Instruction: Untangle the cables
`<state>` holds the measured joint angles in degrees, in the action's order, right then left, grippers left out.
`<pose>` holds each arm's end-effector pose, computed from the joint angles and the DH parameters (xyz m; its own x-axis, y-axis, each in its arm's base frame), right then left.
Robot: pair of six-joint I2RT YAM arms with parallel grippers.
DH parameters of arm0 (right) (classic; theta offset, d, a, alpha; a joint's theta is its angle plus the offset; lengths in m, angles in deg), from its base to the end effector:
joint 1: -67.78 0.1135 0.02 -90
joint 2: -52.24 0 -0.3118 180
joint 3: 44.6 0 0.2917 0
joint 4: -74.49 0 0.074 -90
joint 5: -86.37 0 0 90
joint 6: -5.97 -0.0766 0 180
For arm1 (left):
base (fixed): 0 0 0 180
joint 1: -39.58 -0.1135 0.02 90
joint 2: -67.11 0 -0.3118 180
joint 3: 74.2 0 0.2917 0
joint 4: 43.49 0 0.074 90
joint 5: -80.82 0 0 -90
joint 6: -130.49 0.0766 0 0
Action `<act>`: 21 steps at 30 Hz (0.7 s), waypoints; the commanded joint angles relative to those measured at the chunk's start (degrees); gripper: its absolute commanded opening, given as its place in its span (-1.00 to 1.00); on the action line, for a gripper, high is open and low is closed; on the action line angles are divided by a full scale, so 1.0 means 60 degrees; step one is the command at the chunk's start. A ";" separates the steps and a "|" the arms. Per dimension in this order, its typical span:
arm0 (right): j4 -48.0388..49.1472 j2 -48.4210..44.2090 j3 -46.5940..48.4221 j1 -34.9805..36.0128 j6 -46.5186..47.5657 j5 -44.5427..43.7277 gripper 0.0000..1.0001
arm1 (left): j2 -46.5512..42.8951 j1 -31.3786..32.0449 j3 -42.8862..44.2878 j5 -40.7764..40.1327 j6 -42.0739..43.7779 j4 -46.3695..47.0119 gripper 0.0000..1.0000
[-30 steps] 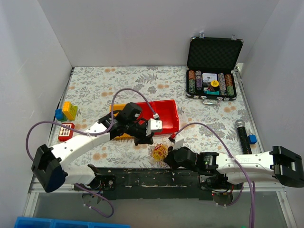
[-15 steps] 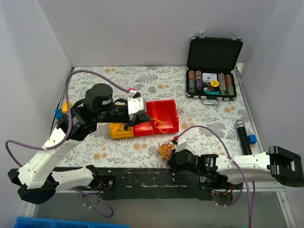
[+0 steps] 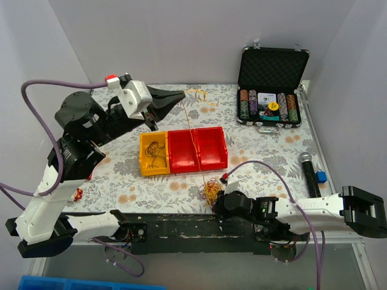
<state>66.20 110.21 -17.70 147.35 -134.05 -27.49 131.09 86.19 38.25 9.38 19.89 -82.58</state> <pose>0.0696 0.2067 0.1359 -0.7196 -0.0382 -0.6934 -0.4535 0.7819 0.4276 0.1343 -0.1775 0.6360 -0.2135 -0.2597 -0.9418 0.8862 0.3543 -0.2986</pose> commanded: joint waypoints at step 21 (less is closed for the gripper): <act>-0.1824 -0.0403 0.0175 0.0068 -0.0366 -0.0622 -0.14 | 0.0659 -0.0019 0.1358 -0.3771 0.1662 0.4908 -1.00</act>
<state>66.09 108.42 -18.66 147.41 -137.86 -27.73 137.67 86.21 47.43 -17.72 31.73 -50.34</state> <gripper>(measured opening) 0.414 0.013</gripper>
